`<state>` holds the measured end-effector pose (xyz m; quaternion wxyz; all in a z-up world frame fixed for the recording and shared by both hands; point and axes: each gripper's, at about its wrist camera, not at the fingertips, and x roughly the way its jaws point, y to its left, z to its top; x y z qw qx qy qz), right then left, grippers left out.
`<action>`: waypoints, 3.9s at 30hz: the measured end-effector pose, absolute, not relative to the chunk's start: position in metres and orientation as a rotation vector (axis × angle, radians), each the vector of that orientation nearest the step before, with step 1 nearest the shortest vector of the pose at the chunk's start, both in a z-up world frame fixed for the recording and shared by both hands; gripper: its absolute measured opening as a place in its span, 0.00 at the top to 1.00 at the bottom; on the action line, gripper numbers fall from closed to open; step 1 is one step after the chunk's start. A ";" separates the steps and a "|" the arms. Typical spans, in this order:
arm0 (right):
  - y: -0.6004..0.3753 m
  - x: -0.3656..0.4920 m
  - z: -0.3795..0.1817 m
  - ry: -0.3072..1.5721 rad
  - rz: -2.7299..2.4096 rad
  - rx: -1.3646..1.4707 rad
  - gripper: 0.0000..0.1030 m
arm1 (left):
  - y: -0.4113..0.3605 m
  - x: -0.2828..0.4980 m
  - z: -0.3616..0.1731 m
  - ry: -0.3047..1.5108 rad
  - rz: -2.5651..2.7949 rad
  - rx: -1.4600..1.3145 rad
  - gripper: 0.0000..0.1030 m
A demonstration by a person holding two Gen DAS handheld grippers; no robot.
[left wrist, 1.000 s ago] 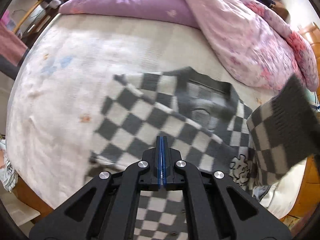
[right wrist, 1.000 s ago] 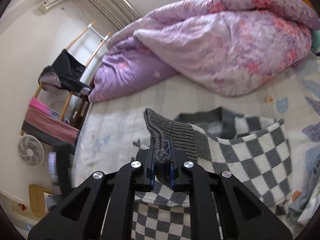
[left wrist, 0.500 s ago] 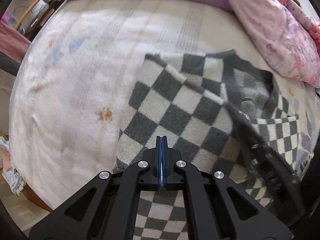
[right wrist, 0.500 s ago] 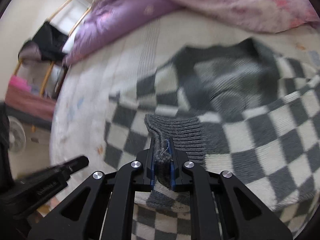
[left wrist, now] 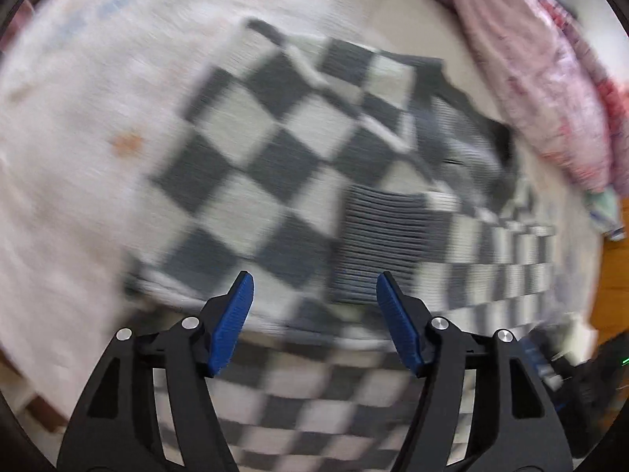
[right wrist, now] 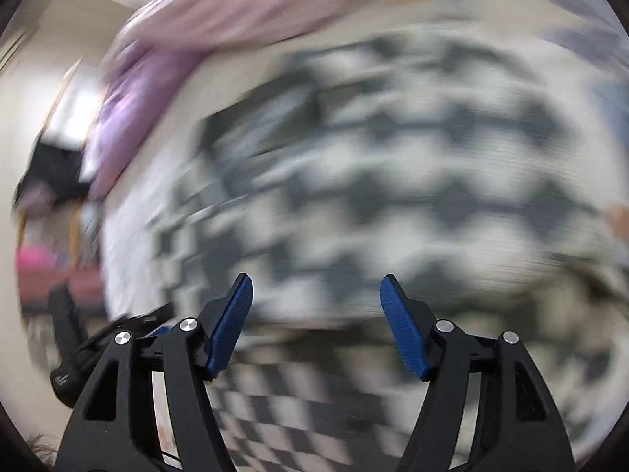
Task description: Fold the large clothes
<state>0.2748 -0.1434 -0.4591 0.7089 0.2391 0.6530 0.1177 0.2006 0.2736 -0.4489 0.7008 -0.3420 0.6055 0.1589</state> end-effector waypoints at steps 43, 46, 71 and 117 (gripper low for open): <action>-0.225 0.445 -0.538 1.332 0.061 0.370 1.00 | 0.242 0.322 -0.518 1.447 0.378 -0.509 0.99; -0.224 0.440 -0.516 1.350 0.108 0.333 0.94 | 0.244 0.314 -0.507 1.441 0.370 -0.495 0.99; -0.210 0.464 -0.449 1.349 0.177 0.217 0.23 | 0.325 0.329 -0.422 1.396 0.462 -0.393 0.46; -0.152 0.473 -0.440 1.466 0.231 -0.079 0.83 | 0.380 0.328 -0.414 1.356 0.465 -0.345 0.82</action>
